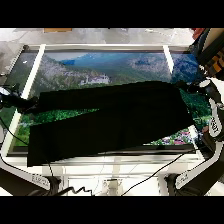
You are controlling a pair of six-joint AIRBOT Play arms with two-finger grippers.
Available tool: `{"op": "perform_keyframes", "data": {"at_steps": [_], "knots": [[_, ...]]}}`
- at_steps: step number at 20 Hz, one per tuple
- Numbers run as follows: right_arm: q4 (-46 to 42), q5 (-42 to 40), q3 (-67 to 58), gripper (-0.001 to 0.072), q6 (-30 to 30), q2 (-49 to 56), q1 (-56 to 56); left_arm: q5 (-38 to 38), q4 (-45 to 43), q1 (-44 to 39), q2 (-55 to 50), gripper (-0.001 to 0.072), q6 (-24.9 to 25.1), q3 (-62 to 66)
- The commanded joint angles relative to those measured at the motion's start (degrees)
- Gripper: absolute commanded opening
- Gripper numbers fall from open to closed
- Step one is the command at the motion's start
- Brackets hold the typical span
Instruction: Fold the clothes and pants, and hang the long-sleeved shirts on hangers.
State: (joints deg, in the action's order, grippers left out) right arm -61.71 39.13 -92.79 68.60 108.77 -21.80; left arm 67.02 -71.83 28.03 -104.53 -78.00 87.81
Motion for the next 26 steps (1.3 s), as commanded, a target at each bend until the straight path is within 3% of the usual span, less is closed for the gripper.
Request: {"op": "perform_keyframes", "data": {"at_steps": [1,6,7,8,11,12,18,22,26], "knots": [[-1.5,4.2,-1.3,0.0598,-0.1,-1.7,-0.4,2.7,0.2,0.6,2.7,0.0637,1.0,0.9],[-3.7,15.3,-5.4,0.0584,0.0,-7.8,-2.5,3.1,0.1,1.7,9.7,0.0637,0.9,3.3],[-3.8,18.0,-5.5,0.0511,0.0,-9.5,-3.3,3.7,0.0,1.7,11.2,0.0615,0.9,3.3],[-4.2,21.0,-5.5,0.0402,0.0,-11.2,-4.0,4.5,0.0,1.7,12.7,0.0507,0.9,3.3],[-6.7,32.5,-5.5,0.0077,0.0,-15.6,-6.6,6.4,0.1,1.7,17.6,0.0011,1.4,3.3],[-7.0,36.3,-5.5,0.0023,0.0,-16.8,-7.6,6.7,0.1,1.7,19.3,0.0012,2.4,3.3],[-7.3,53.5,-1.4,0.0022,2.1,-22.0,-13.9,7.8,0.1,1.8,24.6,0.0013,3.5,3.3],[-5.9,50.9,16.7,0.0021,-1.0,-30.5,-23.2,7.8,0.5,1.8,24.2,0.0013,3.4,1.2],[5.0,40.5,36.7,0.0021,-7.7,-36.3,-34.4,7.5,0.3,2.1,23.0,0.0013,3.5,-1.4]]}}
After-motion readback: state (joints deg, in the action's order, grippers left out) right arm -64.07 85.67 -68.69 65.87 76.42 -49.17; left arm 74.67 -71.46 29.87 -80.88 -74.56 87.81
